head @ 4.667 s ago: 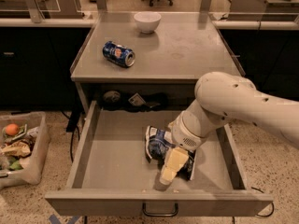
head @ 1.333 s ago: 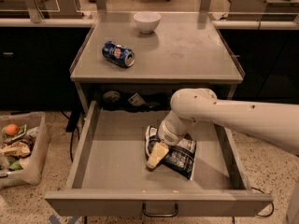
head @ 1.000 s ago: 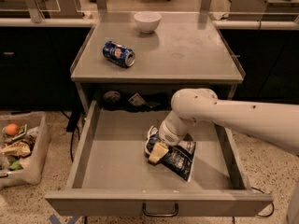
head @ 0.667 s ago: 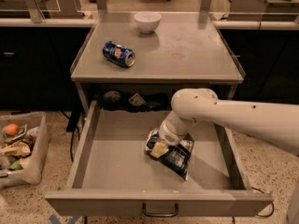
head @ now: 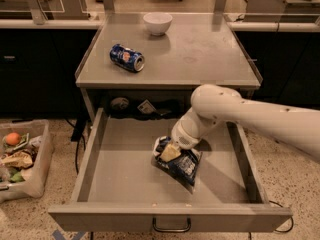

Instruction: Pick blue chip bag from top drawer and place on counter

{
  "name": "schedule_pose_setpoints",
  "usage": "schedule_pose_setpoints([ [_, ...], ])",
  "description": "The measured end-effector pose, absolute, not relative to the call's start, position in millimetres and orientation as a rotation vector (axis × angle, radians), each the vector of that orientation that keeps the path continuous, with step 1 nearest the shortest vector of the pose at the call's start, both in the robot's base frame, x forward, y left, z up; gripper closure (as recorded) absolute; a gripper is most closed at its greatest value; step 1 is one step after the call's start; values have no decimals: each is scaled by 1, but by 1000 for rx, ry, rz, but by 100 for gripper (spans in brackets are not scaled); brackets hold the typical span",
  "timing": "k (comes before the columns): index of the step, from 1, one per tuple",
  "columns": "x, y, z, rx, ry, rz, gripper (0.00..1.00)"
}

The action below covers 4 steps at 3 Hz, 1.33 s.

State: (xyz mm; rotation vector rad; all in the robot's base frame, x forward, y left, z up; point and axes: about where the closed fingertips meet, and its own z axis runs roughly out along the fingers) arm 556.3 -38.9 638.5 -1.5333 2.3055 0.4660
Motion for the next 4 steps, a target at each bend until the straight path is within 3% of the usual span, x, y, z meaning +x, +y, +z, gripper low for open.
schedule_pose_setpoints([
  [2,573,-5,824,-1478,1967,655,100],
  [4,617,13,939,-1491,1884,620,100],
])
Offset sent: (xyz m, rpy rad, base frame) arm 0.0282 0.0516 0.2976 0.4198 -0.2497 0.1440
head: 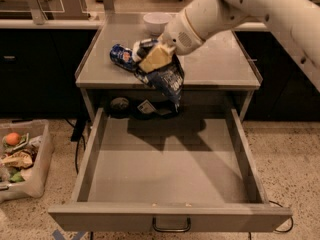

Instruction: Pick blue chip bag from top drawer and place on counter

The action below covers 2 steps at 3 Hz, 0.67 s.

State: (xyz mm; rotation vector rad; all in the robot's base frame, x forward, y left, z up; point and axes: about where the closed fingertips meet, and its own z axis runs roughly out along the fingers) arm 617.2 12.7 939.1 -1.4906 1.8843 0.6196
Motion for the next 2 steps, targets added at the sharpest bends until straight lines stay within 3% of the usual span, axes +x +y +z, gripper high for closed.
schedule_pose_setpoints([
  [2,626,12,975,-1463,1824,590,100],
])
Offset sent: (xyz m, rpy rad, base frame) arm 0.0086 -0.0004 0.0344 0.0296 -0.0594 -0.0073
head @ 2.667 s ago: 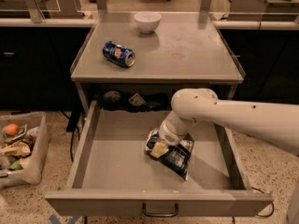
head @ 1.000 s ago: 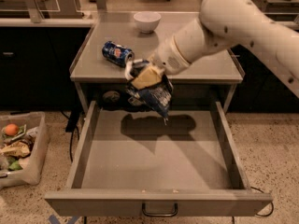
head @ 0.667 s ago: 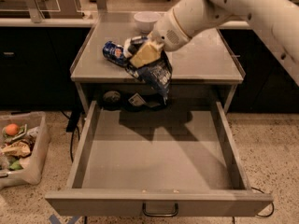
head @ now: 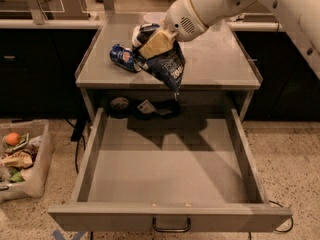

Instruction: Pick blue chip bag from top drawer and place on counter

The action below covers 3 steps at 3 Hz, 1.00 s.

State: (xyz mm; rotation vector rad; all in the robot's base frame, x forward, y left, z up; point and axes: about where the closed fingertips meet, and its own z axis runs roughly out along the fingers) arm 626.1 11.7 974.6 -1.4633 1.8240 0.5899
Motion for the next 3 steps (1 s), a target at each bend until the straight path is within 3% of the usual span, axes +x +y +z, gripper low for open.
schedule_pose_setpoints([
  [3,765,-38,850,-1376,2204,466,100],
])
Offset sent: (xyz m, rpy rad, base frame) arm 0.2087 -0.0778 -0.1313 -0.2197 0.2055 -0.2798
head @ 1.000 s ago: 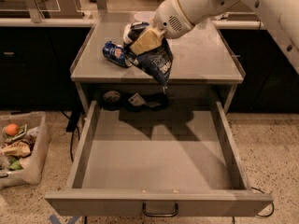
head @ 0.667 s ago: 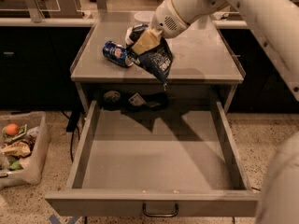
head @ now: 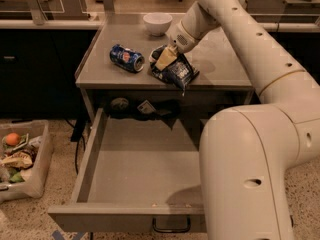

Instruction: Pick blue chip bag from top drawer and place on counter

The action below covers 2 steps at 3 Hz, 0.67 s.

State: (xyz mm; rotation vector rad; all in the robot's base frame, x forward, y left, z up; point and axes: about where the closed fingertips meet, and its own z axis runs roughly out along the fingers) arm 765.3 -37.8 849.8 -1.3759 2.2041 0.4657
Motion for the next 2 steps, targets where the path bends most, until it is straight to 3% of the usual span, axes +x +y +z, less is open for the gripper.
schedule_pose_setpoints([
  [2,783,-45,874,-1317,2161,416,100],
])
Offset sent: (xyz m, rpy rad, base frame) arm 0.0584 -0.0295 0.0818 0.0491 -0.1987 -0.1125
